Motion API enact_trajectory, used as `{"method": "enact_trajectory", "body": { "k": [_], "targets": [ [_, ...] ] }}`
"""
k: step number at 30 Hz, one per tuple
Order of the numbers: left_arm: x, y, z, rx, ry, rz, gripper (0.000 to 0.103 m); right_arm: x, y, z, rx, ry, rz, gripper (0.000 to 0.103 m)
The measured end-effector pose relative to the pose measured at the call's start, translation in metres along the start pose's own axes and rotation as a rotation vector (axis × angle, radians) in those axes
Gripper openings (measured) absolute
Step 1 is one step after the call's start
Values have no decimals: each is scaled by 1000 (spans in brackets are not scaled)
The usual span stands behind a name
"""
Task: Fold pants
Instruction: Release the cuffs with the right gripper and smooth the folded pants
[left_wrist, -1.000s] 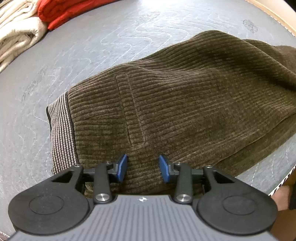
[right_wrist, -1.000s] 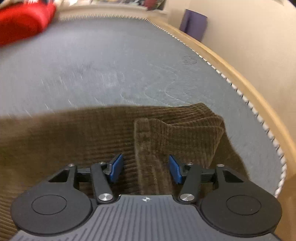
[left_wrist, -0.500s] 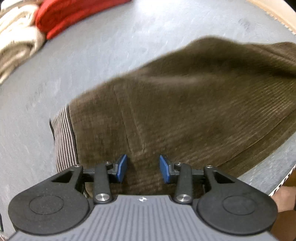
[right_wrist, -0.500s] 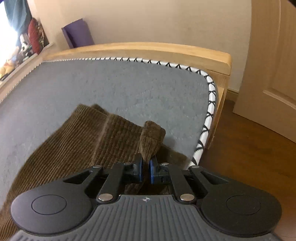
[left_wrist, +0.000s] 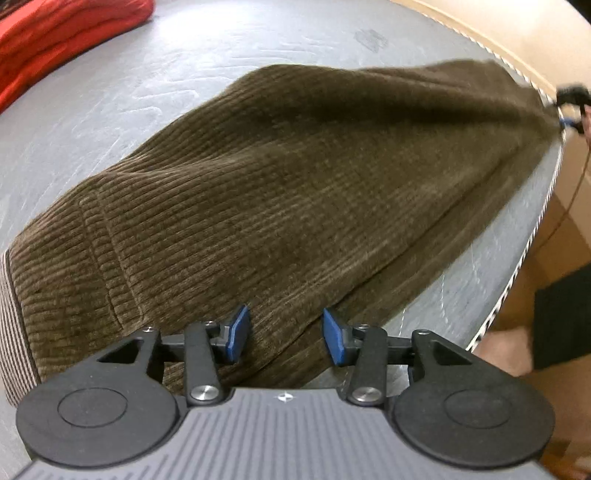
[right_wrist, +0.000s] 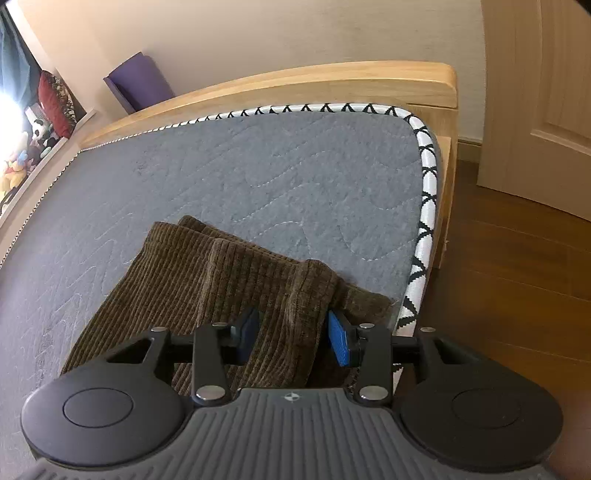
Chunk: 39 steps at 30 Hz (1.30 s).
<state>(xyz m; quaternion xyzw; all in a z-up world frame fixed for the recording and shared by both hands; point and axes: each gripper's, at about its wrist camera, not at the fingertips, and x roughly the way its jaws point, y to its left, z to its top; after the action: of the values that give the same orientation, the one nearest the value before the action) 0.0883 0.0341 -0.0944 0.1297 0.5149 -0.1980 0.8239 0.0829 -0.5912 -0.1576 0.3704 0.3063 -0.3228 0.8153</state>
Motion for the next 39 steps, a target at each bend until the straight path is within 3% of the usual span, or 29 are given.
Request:
{"method": "enact_trajectory", "body": {
  "k": [1, 3, 4, 5, 8, 11, 14, 16, 17, 19, 21, 22, 24, 26, 27, 28, 29, 31, 32, 33, 34, 36, 39],
  "targets": [
    [1, -1, 0, 18, 1, 6, 48, 1, -2, 1, 5, -3, 4, 41],
    [1, -3, 2, 41, 3, 44, 21, 1, -4, 2, 6, -11, 8, 25],
    [-4, 1, 4, 27, -7, 30, 14, 1, -5, 4, 4, -16, 9, 12],
    [-11, 6, 7, 5, -21, 5, 6, -2, -7, 5, 8, -26, 18, 12],
    [-47, 14, 15, 29, -85, -14, 5, -21, -1, 13, -9, -113, 48, 10],
    [-72, 29, 10, 21, -77, -54, 5, -40, 1, 17, 35, -169, 43, 10],
    [-63, 31, 1, 20, -1, -80, 5, -17, -9, 10, 43, -30, -99, 10],
    [-41, 23, -4, 45, 108, -97, 7, 3, -17, 1, 30, 79, -190, 17],
    [-35, 18, -9, 80, 146, -99, 8, 1, -16, 2, 23, 63, -209, 33],
    [-45, 19, -9, 73, 107, -77, 9, -12, -7, 8, -8, -16, -261, 34],
    [-69, 44, 0, -66, -11, -146, 22, -32, 6, 11, -30, -138, -292, 35],
    [-79, 59, 3, -150, -72, -168, 26, -41, 13, 12, -42, -191, -273, 35],
    [-86, 87, 4, -301, -140, -120, 29, -53, 31, 10, -82, -256, -196, 37],
    [-68, 112, -4, -454, -74, -8, 29, -53, 53, 6, -122, -252, -69, 42],
    [-49, 121, -12, -516, 39, 62, 28, -50, 66, 2, -143, -224, 6, 43],
    [-28, 124, -22, -528, 159, 111, 23, -45, 78, -2, -162, -187, 74, 43],
    [-23, 124, -27, -519, 172, 112, 23, -39, 90, -4, -176, -144, 132, 44],
    [-34, 121, -18, -513, 126, 128, 25, -19, 117, -13, -193, -13, 247, 47],
    [-46, 119, -15, -509, 63, 136, 32, -11, 128, -17, -198, 39, 270, 48],
    [-54, 119, -12, -510, 19, 143, 39, 0, 142, -23, -210, 86, 285, 48],
    [-57, 120, -10, -516, 0, 149, 40, 7, 152, -27, -217, 110, 297, 48],
    [-53, 123, -9, -536, 6, 161, 40, 22, 171, -36, -217, 138, 304, 50],
    [-45, 117, -8, -516, 10, 176, 40, 50, 193, -46, -197, 184, 243, 50]
  ]
}}
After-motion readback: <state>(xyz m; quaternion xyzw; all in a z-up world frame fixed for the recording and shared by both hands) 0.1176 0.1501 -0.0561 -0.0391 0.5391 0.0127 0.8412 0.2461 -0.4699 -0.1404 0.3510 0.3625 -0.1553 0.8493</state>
